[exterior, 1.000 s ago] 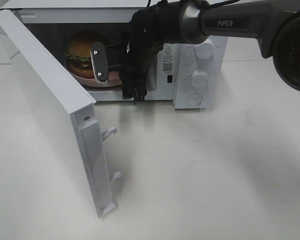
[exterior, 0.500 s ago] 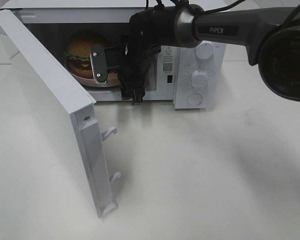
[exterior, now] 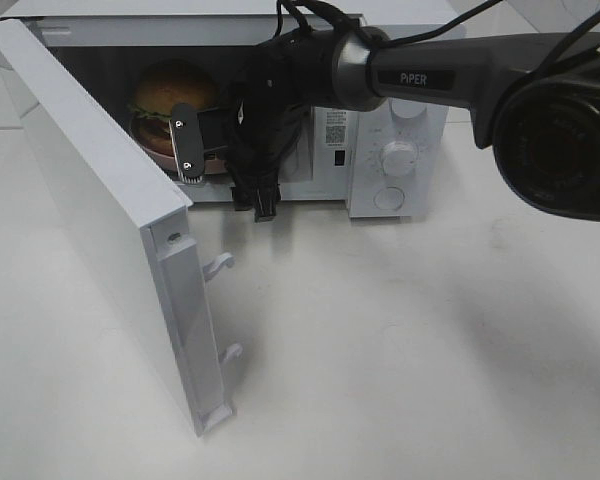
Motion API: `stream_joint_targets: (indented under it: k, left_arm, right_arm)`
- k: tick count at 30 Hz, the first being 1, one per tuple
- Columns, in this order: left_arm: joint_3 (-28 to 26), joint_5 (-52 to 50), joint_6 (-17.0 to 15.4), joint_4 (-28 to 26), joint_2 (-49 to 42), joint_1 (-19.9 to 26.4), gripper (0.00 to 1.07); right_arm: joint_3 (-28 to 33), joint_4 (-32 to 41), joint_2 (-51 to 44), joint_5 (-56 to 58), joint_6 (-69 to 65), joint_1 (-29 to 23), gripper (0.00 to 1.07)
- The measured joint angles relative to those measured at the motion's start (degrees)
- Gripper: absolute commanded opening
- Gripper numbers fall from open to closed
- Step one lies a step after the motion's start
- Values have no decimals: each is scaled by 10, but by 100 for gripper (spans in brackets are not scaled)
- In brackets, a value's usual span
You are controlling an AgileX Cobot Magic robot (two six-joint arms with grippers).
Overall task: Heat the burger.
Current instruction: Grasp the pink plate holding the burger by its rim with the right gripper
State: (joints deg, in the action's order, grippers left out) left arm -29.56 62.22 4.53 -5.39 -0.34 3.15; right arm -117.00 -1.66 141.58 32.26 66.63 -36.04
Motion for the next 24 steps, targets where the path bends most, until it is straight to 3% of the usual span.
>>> stream_joint_targets:
  k: [6,8,9,10,11,12,13,14,24]
  left_arm:
    - [0,0,0,0,0,0,98]
    - [0,0,0,0,0,0,98]
    - [0,0,0,0,0,0,98]
    - [0,0,0,0,0,0,98]
    - [0,0,0,0,0,0,98]
    - [0,0,0,0,0,0,98]
    - [0,0,0,0,0,0,98]
    - [0,0,0,0,0,0,98]
    - [0,0,0,0,0,0,98]
  right_arm:
    - [-9,-1,5,1,0,0,61]
    - [-12,-1,5,-2,0,0,41]
    - [-12,-1,5,-2,0,0,41]
    - [-13,2,5,2,-2,0,24]
    - [-13,3,4,6,-3,-1,17]
    - [-13,3,4,6,-3,-1,17]
    - [-14,5,0,15,-3,-5,3]
    - [-14,4,-1,15,-3,-6,0]
    - [-14,3,-1,15,-3,-6,0]
